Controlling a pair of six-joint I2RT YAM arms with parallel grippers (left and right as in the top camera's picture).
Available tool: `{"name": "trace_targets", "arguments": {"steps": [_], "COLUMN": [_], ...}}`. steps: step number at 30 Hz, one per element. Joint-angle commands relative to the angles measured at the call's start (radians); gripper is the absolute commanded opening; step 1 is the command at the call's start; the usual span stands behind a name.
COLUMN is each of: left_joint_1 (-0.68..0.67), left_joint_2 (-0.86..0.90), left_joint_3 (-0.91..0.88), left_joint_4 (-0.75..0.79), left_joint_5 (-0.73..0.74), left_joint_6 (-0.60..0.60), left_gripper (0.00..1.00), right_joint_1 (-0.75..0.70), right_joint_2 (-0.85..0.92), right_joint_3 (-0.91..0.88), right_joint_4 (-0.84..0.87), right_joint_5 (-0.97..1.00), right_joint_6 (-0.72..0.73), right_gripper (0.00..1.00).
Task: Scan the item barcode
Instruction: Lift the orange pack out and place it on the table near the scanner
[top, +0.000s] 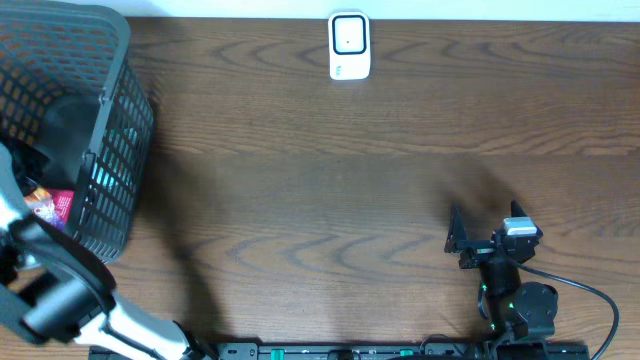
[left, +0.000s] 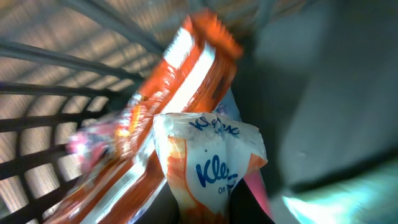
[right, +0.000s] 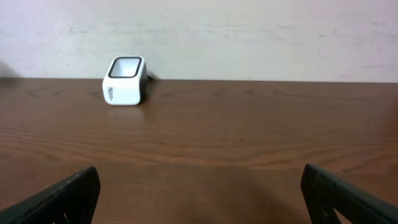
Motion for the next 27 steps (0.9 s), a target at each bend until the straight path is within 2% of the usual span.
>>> {"name": "trace_targets", "arguments": {"steps": [1, 4, 8, 11, 13, 16, 20, 23, 27], "left_joint_1": [-0.002, -0.002, -0.030, -0.098, -0.178, -0.334, -0.581, -0.744, -0.928], "left_joint_2": [-0.187, -0.311, -0.412, -0.453, -0.470, -0.480, -0.452, -0.403, -0.305], "left_joint_3": [0.049, 0.049, 0.049, 0.049, 0.049, 0.048, 0.038, 0.038, 0.038], "left_joint_4": [0.046, 0.127, 0.299, 0.410, 0.460, 0.468, 0.445, 0.363, 0.254], "left_joint_5": [0.110, 0.388, 0.723, 0.889, 0.966, 0.977, 0.950, 0.829, 0.599], "left_joint_6": [-0.002, -0.038, -0.253, -0.408, -0.439, -0.380, -0.148, -0.076, -0.067], "left_gripper": [0.08, 0.08, 0.07, 0.08, 0.08, 0.08, 0.08, 0.08, 0.07], "right_joint_1": [-0.007, -0.007, -0.007, -0.007, -0.007, -0.007, -0.007, -0.007, -0.007], "right_joint_2": [-0.005, -0.005, -0.005, -0.005, -0.005, -0.005, -0.005, -0.005, -0.005], "right_joint_3": [-0.001, -0.001, -0.001, -0.001, -0.001, -0.001, -0.001, -0.001, -0.001], "right_joint_4": [-0.005, -0.005, -0.005, -0.005, -0.005, -0.005, -0.005, -0.005, -0.005], "right_joint_5": [-0.002, -0.002, -0.002, -0.002, -0.002, -0.002, -0.002, -0.002, -0.002], "right_joint_6": [0.006, 0.006, 0.006, 0.006, 0.006, 0.007, 0.006, 0.006, 0.006], "right_gripper": [0.99, 0.99, 0.99, 0.99, 0.99, 0.99, 0.99, 0.99, 0.99]}}
